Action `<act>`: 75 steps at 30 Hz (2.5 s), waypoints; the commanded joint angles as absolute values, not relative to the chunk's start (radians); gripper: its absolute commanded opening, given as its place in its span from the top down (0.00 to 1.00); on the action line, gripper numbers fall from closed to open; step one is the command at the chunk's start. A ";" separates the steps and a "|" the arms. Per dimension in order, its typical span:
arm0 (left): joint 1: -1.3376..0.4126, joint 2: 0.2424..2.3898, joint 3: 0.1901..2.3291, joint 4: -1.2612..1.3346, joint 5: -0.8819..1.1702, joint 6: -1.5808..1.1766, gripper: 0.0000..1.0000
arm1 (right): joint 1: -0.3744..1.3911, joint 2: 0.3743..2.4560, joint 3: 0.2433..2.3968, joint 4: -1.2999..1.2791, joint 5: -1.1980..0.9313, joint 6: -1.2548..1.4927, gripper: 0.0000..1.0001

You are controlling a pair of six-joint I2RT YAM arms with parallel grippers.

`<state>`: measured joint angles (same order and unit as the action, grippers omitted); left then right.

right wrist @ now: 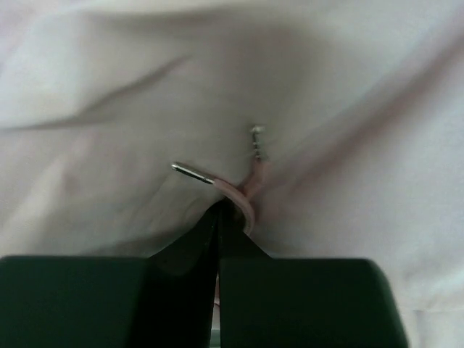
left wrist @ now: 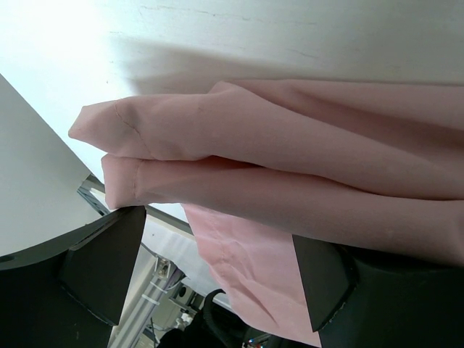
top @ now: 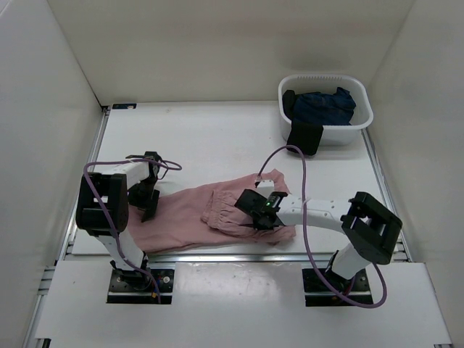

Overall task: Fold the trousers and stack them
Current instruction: Fold the trousers

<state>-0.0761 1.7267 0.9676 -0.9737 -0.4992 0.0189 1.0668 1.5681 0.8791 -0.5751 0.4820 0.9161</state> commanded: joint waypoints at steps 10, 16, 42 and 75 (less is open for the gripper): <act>-0.075 1.732 0.969 -0.897 -0.497 0.000 0.07 | 1.056 1.179 1.100 -0.848 0.716 0.939 0.47; -0.075 1.609 1.265 -0.983 -0.418 0.000 0.08 | 0.925 1.060 0.959 -0.769 0.536 0.853 0.13; -0.614 1.937 1.545 -1.029 0.229 0.000 0.00 | 0.693 1.055 0.523 -0.428 0.268 0.805 0.05; -0.558 1.861 1.456 -0.973 -0.021 0.000 0.79 | 0.620 0.885 0.495 -0.488 0.274 0.789 0.06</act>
<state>-0.5697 1.8759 1.4567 -0.9840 0.0330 -0.0143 0.6277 0.8932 0.4179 -0.4107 0.2180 0.8482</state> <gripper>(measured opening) 0.210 0.929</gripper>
